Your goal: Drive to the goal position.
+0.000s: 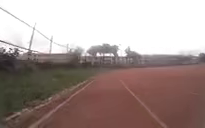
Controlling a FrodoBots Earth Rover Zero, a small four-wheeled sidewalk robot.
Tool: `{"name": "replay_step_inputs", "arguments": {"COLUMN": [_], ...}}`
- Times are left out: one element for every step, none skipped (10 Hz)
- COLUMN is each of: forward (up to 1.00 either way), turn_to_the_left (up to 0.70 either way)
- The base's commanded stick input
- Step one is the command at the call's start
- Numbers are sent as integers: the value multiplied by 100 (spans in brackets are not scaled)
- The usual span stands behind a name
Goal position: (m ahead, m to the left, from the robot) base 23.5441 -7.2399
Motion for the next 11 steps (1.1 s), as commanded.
{"name": "replay_step_inputs", "arguments": {"forward": [100, 100, 100, 100, 100, 100, 100, 100, 100, 100, 100], "turn_to_the_left": [-30, -12, 0, 0, -15, -31, -31, -31, -31, -28, -18]}}
